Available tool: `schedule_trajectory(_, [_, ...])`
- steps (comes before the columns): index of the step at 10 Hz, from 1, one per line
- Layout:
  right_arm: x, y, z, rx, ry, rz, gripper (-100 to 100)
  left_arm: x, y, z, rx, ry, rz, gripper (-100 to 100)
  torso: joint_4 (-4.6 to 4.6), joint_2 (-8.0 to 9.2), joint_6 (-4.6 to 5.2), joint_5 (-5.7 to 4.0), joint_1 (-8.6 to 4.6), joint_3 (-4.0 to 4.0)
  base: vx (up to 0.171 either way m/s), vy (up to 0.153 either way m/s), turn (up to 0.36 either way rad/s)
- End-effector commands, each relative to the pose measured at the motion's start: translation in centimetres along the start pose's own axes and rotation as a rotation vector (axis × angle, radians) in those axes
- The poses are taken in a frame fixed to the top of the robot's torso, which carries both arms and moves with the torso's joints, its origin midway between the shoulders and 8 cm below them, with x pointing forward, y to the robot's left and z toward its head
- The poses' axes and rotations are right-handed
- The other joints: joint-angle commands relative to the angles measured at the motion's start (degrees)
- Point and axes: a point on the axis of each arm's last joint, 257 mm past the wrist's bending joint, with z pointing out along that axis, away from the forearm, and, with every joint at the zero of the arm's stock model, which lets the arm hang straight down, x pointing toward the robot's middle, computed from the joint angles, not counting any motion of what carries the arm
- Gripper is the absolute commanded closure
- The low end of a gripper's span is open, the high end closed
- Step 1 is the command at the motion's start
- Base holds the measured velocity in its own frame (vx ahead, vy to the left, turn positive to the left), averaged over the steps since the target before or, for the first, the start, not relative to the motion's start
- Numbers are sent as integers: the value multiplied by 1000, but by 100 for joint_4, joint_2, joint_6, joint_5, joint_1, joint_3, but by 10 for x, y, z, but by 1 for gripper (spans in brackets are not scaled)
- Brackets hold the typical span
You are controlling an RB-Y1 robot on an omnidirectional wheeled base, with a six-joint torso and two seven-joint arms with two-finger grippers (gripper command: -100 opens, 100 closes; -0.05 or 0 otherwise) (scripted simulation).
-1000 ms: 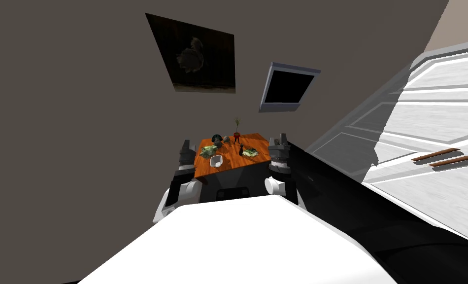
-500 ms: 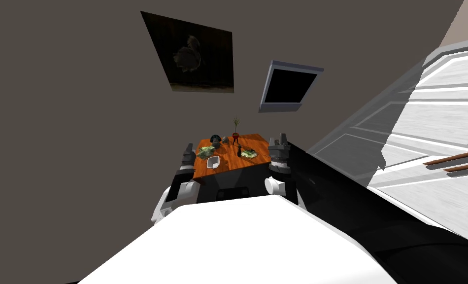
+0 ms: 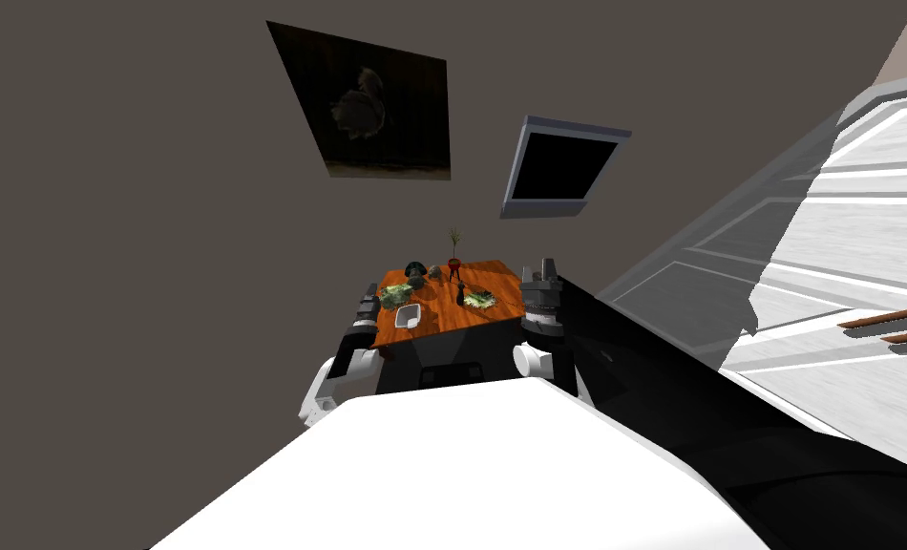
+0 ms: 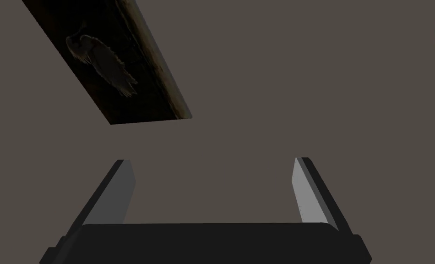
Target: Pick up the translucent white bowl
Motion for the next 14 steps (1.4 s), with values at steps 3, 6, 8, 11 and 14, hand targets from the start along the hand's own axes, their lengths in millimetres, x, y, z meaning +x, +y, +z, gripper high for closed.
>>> schedule_trajectory(3, [0, 0, 0, 0, 0, 0, 0, -11, 63, 0, -170, -1, 28, -100, -1, -3, 0, 1, -4, -1, 46, -101, 21])
schedule_trajectory(6, [0, 0, 0, 0, 0, 0, 0, -18, 107, -4, -290, -4, 36, -100, 1, 3, 1, 2, 7, 2, 38, -77, 7])
schedule_trajectory(8, [0, 0, 0, 0, 0, 0, 0, -21, 132, -8, -362, -5, 37, -100, 0, 0, 0, 2, 9, 0, 35, -56, 2])
schedule_trajectory(11, [0, 0, 0, 0, 0, 0, 0, -28, 175, -19, -490, -10, 34, -100, 1, 7, 0, 3, 12, 4, 29, -60, -6])
schedule_trajectory(14, [0, 0, 0, 0, 0, 0, 0, -35, 213, -31, -603, -17, 24, -100, 1, 4, 0, 3, 16, 3, 35, -49, -14])
